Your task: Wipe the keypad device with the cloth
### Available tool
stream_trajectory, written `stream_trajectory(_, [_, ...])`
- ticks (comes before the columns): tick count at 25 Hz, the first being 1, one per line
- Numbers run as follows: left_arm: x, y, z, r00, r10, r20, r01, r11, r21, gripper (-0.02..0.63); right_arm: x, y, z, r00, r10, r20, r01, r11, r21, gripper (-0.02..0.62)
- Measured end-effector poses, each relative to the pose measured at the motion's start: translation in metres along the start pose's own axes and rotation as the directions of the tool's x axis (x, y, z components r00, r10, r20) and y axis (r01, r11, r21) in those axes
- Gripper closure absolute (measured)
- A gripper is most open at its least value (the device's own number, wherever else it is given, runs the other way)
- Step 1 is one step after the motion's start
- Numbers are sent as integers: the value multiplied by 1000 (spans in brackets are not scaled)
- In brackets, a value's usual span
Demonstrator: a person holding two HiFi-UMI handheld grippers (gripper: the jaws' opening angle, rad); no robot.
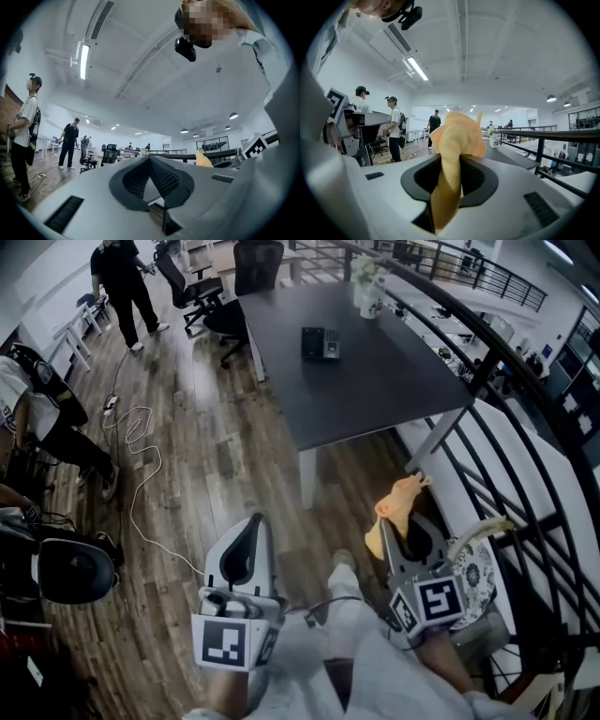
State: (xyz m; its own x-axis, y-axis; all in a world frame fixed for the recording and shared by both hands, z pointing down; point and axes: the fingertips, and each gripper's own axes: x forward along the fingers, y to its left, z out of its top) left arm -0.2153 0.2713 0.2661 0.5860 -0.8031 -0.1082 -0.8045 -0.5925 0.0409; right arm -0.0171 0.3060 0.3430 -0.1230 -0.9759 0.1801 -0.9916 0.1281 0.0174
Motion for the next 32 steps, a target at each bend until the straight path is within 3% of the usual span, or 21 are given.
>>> stream_trajectory(15, [116,3,-8,998,65,-9,-65,997,35,594,109,-74,16,995,102,-1,-102,995,-1,497])
stream_trajectory(22, [178,-6,2,995,95,34,-96,995,25,594,153,-125,23,991,130,2,-130,991,4,497])
stream_trajectory(32, [241,-12,-18,986,168,1,-168,986,18,594,207,-180,16,983,183,-19,-182,983,18,497])
